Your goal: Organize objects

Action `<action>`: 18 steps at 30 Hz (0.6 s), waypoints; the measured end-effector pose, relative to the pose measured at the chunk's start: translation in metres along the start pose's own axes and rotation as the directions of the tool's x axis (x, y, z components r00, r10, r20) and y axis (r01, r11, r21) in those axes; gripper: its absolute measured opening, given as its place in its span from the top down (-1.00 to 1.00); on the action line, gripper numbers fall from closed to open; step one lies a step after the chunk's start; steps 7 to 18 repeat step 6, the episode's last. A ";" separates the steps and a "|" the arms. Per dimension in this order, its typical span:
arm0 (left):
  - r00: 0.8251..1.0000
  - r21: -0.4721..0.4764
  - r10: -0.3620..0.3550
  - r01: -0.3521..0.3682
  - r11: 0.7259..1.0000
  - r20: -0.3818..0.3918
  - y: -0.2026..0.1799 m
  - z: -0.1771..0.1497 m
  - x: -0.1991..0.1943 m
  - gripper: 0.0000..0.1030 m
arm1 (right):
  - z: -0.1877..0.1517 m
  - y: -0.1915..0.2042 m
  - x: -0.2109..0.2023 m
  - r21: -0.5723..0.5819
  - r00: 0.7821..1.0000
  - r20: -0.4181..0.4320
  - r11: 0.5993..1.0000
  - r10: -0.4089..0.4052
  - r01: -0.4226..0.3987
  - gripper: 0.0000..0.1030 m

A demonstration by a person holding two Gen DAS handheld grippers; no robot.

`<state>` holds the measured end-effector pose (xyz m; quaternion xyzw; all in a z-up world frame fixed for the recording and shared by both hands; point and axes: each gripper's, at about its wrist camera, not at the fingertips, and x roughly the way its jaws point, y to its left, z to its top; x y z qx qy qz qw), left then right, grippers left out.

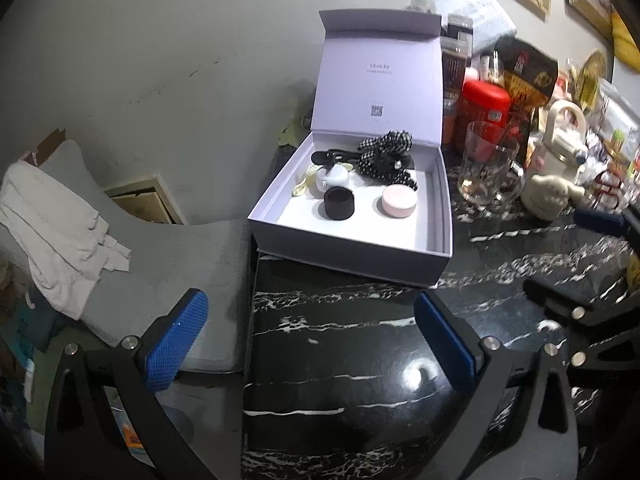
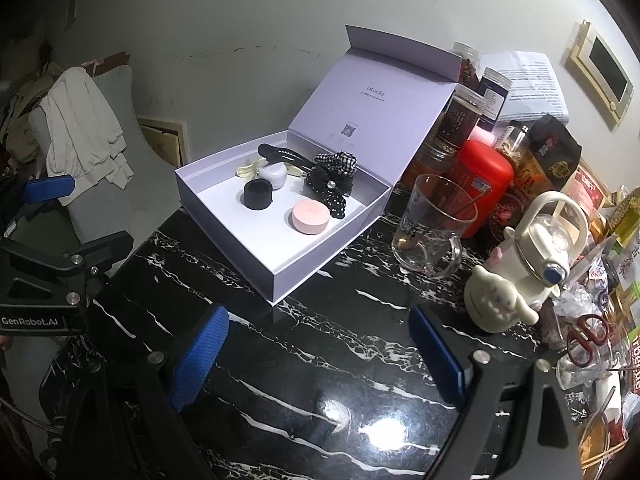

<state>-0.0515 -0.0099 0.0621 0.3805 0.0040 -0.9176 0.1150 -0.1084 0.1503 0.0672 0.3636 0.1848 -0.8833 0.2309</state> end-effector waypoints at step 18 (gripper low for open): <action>0.999 -0.015 -0.037 0.037 0.999 0.008 0.001 0.000 0.000 -1.00 | -0.001 0.003 0.006 -0.003 1.000 -0.009 1.000 0.005 -0.005 -0.80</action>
